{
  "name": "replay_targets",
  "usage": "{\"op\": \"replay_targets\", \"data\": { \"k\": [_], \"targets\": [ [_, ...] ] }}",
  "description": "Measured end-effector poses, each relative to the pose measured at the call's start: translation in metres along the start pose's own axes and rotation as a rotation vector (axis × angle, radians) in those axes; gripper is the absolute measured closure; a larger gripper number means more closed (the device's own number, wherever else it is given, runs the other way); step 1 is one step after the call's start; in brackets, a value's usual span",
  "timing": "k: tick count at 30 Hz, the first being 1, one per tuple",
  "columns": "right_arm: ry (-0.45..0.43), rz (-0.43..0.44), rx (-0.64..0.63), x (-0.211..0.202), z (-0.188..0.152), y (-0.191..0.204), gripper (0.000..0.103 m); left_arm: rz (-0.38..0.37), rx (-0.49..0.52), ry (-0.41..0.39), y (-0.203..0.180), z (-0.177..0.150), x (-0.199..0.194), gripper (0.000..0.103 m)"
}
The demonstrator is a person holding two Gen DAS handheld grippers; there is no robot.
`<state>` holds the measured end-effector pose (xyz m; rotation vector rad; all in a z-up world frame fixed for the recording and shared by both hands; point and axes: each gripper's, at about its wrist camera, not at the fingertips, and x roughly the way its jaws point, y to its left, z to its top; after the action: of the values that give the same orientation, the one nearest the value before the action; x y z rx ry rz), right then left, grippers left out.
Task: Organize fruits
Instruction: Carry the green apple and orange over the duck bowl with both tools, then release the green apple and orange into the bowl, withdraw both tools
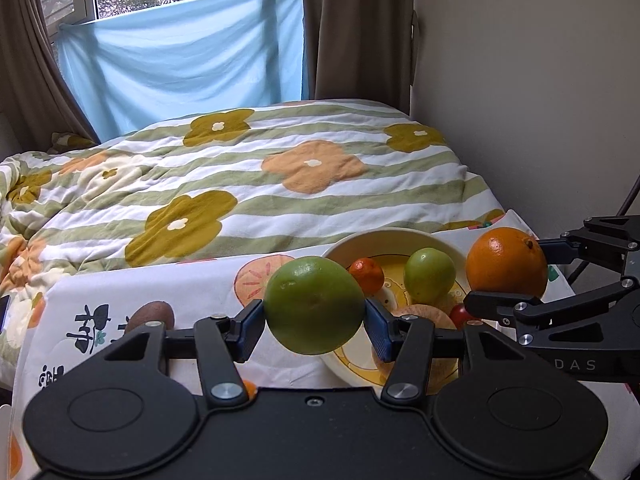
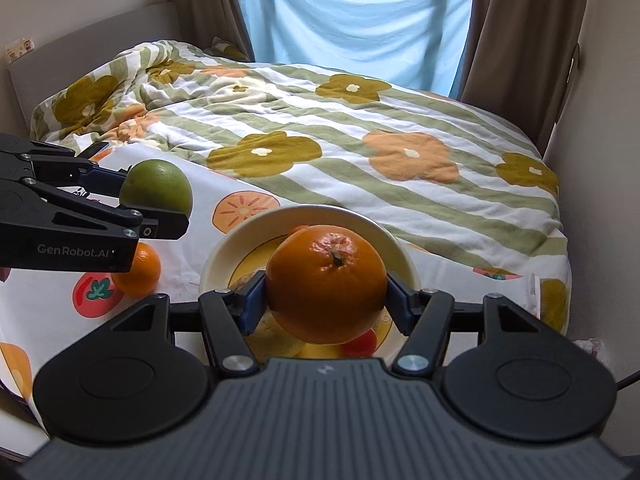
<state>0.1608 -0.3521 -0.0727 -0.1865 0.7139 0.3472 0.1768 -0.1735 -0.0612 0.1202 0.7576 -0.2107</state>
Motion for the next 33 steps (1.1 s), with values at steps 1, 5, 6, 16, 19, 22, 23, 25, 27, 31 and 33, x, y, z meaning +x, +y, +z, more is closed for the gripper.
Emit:
{"op": "replay_targets", "data": {
  "k": [1,5,6,16,19,22,23,25,27,31,33],
  "targets": [
    [0.002,-0.001,0.005,0.002,-0.001,-0.005,0.027,0.000,0.003,0.002,-0.003,0.002,0.005,0.045],
    [0.009,-0.004,0.027,0.011,-0.004,-0.020,0.027,0.002,0.012,0.015,-0.013,0.009,0.025,0.045],
    [0.012,-0.006,0.031,0.013,-0.005,-0.024,0.027,0.002,0.014,0.021,-0.015,0.010,0.031,0.045],
    [0.043,-0.005,0.064,0.035,-0.016,-0.049,0.027,0.022,-0.005,0.113,-0.022,0.015,0.084,0.045],
    [0.051,-0.003,0.068,0.040,-0.018,-0.051,0.027,0.022,-0.015,0.139,-0.022,0.016,0.093,0.045],
    [0.058,0.001,0.079,0.043,-0.020,-0.054,0.027,0.022,-0.026,0.161,-0.022,0.015,0.099,0.045],
    [0.058,0.001,0.082,0.044,-0.021,-0.054,0.027,0.022,-0.033,0.171,-0.022,0.015,0.101,0.044],
    [0.061,0.000,0.088,0.047,-0.021,-0.056,0.027,0.024,-0.044,0.193,-0.023,0.016,0.105,0.041],
    [0.062,-0.001,0.093,0.048,-0.020,-0.056,0.027,0.029,-0.048,0.171,-0.023,0.017,0.101,0.020],
    [0.064,-0.004,0.099,0.049,-0.019,-0.059,0.027,0.045,-0.052,0.115,-0.021,0.023,0.086,0.006],
    [0.069,-0.004,0.098,0.050,-0.019,-0.060,0.027,0.049,-0.070,0.116,-0.018,0.022,0.080,0.006]
  ]
}}
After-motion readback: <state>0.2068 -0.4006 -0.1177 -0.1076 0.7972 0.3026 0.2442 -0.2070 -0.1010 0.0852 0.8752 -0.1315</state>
